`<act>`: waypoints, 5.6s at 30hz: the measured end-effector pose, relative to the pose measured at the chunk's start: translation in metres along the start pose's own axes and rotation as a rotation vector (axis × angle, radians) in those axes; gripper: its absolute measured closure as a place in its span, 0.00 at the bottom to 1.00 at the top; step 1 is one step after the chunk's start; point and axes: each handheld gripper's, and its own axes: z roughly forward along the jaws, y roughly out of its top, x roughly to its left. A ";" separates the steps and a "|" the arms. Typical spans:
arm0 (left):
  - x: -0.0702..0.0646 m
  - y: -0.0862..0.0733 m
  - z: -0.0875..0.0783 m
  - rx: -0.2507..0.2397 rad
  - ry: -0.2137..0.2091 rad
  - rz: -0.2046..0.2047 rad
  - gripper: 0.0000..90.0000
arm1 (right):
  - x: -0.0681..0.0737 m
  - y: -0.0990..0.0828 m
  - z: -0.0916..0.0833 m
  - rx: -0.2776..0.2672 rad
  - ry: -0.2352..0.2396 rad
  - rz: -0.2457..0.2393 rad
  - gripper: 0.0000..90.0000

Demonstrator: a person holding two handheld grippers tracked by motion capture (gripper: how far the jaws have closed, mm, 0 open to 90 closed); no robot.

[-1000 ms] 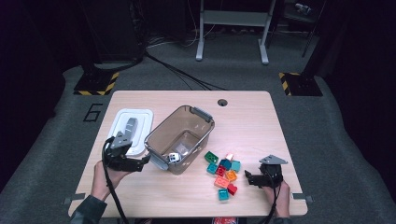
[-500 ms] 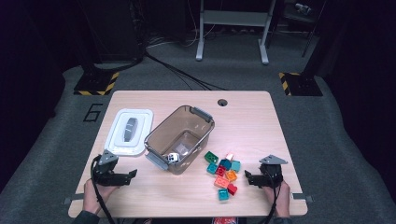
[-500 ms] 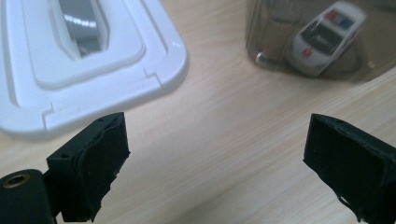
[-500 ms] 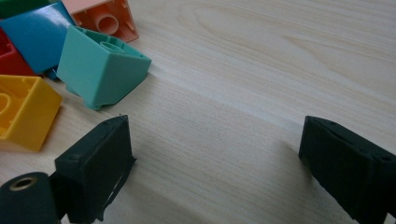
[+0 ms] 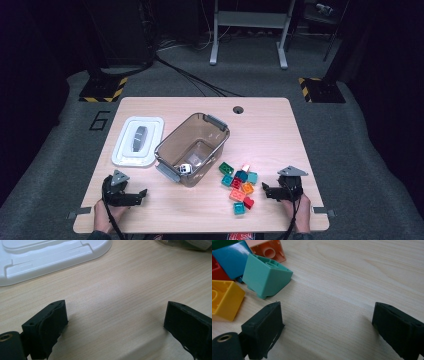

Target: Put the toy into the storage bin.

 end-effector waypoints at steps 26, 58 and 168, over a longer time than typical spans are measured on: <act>-0.001 0.001 0.002 0.001 -0.005 0.017 0.03 | 0.012 0.015 -0.010 -0.031 0.107 0.196 0.03; -0.003 0.004 0.006 0.004 0.007 0.006 0.02 | 0.039 0.044 0.011 0.106 -0.075 0.174 0.48; -0.003 0.004 0.007 0.001 0.017 0.009 0.03 | 0.128 0.219 0.026 0.066 0.117 -0.279 0.62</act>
